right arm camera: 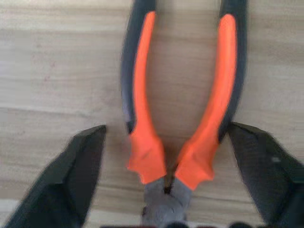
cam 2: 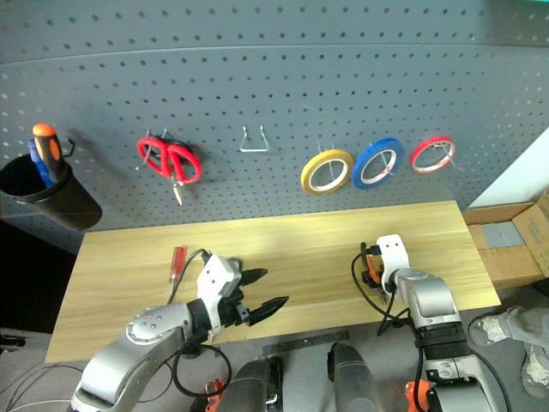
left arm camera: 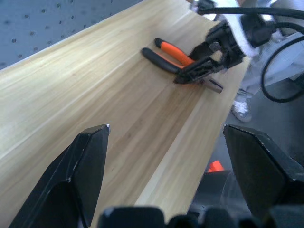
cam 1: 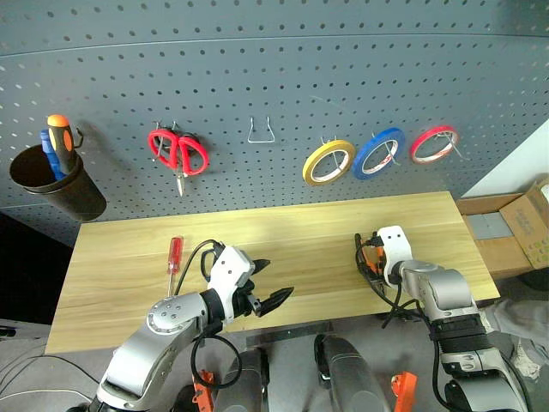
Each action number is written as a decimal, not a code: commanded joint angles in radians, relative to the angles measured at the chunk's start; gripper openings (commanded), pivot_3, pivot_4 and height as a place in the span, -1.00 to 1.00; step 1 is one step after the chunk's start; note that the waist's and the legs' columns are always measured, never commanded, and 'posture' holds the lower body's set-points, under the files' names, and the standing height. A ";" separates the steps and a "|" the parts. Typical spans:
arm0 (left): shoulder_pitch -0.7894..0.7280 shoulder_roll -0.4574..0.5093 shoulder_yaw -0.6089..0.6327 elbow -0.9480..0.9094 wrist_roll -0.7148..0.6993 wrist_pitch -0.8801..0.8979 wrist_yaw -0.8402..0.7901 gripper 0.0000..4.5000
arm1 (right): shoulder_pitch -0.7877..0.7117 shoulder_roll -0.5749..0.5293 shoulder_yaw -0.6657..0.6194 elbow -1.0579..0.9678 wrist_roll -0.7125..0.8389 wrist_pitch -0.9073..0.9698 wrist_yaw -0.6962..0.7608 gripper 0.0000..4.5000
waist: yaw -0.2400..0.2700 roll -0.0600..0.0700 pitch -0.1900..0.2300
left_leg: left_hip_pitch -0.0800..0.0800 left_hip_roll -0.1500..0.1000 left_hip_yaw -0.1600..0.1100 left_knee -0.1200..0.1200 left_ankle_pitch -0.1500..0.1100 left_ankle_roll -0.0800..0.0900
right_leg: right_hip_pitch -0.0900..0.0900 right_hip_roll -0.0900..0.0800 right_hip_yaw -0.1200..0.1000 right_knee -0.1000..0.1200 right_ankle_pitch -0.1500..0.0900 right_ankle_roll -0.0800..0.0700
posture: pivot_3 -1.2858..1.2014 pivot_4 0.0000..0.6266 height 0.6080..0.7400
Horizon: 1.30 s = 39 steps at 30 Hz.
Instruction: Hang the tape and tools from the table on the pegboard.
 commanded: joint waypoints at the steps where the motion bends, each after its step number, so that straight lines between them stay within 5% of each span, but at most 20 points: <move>1: 0.008 0.007 0.014 -0.045 -0.001 -0.010 0.002 0.83 | 0.010 -0.003 -0.013 -0.016 -0.005 0.002 -0.008 0.31 | 0.003 0.000 0.000 | 0.000 0.000 0.000 0.000 0.000 0.000 | 0.000 0.000 0.000 0.000 0.000 0.000 | 0.00 -0.05 1.00; 4: 0.000 0.007 0.019 -0.038 -0.002 -0.011 -0.001 0.83 | 0.011 -0.004 -0.019 -0.064 0.004 0.033 -0.005 -0.10 | 0.009 0.000 0.000 | 0.000 0.000 0.000 0.000 0.000 0.000 | 0.000 0.000 0.000 0.000 0.000 0.000 | 0.00 -0.06 1.00; 9: -0.019 0.015 0.081 0.004 -0.015 -0.034 -0.014 0.83 | 0.018 -0.047 0.060 -0.265 0.069 0.114 0.106 -0.11 | 0.010 0.000 0.000 | 0.000 0.000 0.000 0.000 0.000 0.000 | 0.000 0.000 0.000 0.000 0.000 0.000 | 0.00 -0.06 1.00; 12: -0.013 -0.011 0.144 -0.015 -0.065 -0.047 -0.011 0.83 | 0.021 -0.116 0.097 -0.427 0.201 0.093 0.299 -0.11 | 0.010 0.000 0.000 | -0.001 0.000 0.000 0.000 0.000 0.000 | -0.001 0.000 0.000 0.000 0.000 0.000 | 0.01 -0.07 1.00; 18: 0.010 -0.016 0.224 -0.079 -0.085 -0.080 0.013 0.83 | -0.056 -0.082 -0.022 -0.539 0.449 -0.017 0.505 -0.11 | 0.018 0.000 0.000 | -0.001 0.000 -0.002 0.000 0.000 0.000 | 0.000 0.000 -0.003 -0.002 0.000 0.000 | 0.05 -0.12 1.00; 26: -0.062 -0.069 0.256 -0.136 -0.041 -0.162 0.121 0.83 | -0.388 0.127 -0.251 -0.396 0.768 0.007 0.390 -0.11 | 0.039 0.000 0.000 | -0.001 0.000 -0.003 0.000 0.001 -0.001 | 0.000 0.000 -0.004 -0.001 0.001 0.000 | 0.07 -0.09 1.00; 29: -0.099 -0.091 0.242 -0.156 -0.046 -0.171 0.147 0.83 | -0.492 0.166 -0.244 -0.347 0.752 -0.051 0.329 -0.11 | 0.042 0.000 0.000 | -0.002 0.000 -0.004 0.000 0.001 -0.002 | -0.001 -0.001 -0.005 -0.002 0.001 0.000 | 0.07 -0.11 1.00; 33: -0.076 -0.093 0.239 -0.164 -0.040 -0.176 0.152 0.83 | -0.496 0.105 -0.042 -0.378 0.521 -0.238 0.356 -0.11 | 0.043 0.000 0.000 | -0.002 0.000 -0.004 -0.001 0.002 -0.004 | -0.001 -0.001 -0.005 -0.002 0.001 -0.001 | 0.08 -0.15 1.00; 39: -0.029 -0.098 0.203 -0.165 -0.018 -0.184 0.160 0.83 | -0.519 0.197 0.058 -0.325 0.299 -0.545 0.254 -0.11 | 0.040 0.000 0.000 | -0.003 0.000 -0.002 -0.001 0.003 -0.006 | -0.004 -0.001 -0.004 -0.002 0.001 -0.001 | 0.08 -0.17 1.00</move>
